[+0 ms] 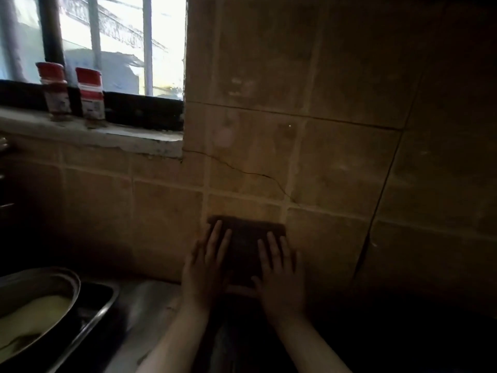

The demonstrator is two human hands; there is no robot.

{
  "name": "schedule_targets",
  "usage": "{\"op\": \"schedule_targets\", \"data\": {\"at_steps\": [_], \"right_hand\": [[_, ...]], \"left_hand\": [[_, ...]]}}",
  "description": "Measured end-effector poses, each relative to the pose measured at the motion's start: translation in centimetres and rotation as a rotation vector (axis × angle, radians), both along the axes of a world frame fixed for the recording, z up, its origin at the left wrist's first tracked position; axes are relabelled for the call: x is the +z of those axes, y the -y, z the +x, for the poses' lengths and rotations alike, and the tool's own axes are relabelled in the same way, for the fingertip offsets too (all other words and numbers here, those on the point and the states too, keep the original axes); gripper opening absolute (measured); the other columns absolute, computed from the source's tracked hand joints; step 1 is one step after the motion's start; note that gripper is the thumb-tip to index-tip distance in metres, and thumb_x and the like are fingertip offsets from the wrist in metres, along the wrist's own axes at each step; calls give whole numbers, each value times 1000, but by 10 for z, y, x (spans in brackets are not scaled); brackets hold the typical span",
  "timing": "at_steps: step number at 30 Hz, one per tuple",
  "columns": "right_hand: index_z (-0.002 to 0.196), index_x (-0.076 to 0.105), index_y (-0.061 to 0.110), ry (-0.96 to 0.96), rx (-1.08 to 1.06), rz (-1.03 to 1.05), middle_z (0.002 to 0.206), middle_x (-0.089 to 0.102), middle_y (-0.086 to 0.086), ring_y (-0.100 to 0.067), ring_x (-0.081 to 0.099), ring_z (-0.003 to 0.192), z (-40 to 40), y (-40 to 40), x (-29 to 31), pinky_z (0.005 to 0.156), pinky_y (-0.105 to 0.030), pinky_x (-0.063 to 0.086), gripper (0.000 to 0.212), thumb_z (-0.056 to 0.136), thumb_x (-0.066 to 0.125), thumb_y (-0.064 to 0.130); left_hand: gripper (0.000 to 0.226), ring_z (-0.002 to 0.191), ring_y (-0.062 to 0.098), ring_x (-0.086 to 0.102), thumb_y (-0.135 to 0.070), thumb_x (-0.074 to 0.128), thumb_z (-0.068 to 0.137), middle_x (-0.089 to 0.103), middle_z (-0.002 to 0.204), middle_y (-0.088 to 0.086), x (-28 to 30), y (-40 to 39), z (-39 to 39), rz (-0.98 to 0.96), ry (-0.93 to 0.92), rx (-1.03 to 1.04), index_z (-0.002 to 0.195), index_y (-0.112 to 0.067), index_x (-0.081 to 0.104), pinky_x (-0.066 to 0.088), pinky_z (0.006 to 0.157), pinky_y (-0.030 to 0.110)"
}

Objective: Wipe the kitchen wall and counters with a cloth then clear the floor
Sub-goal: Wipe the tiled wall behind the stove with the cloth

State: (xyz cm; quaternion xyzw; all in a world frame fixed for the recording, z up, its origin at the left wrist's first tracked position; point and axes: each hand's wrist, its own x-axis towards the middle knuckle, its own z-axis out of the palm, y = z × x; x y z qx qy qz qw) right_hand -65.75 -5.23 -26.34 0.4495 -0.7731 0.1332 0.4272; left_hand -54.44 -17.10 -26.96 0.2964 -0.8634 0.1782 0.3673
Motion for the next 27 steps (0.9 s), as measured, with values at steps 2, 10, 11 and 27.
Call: {"op": "schedule_targets", "data": {"at_steps": [2,10,11,27], "right_hand": [[139,29,17,-9,9,1,147,26,1,-26,21,138,-2,-1,-4,106,-50,14,114,46,87,49],[150,12,16,19,54,-95,160,-1,-3,-27,27,135,-20,-13,39,103,-49,23,101,67,57,51],[151,4,16,7,67,-104,160,-10,-3,-28,26,136,-25,-13,51,104,-48,21,100,69,52,49],[149,12,21,-278,20,16,157,18,-9,-29,9,142,-49,-19,241,112,-46,9,100,72,60,63]], "left_hand": [[94,139,29,22,-51,44,71,-10,157,12,-7,-4,-2,24,-33,-17,149,-11,11,26,102,39],[91,142,32,18,-55,41,75,10,156,16,57,-6,-9,-54,2,-143,149,-9,14,27,102,43],[89,138,33,24,-56,41,75,18,154,17,73,-5,-10,-89,22,-141,147,-9,19,27,102,43],[95,138,35,30,-69,33,75,24,152,21,248,13,-9,-309,27,-50,146,-6,23,36,102,49]]}}
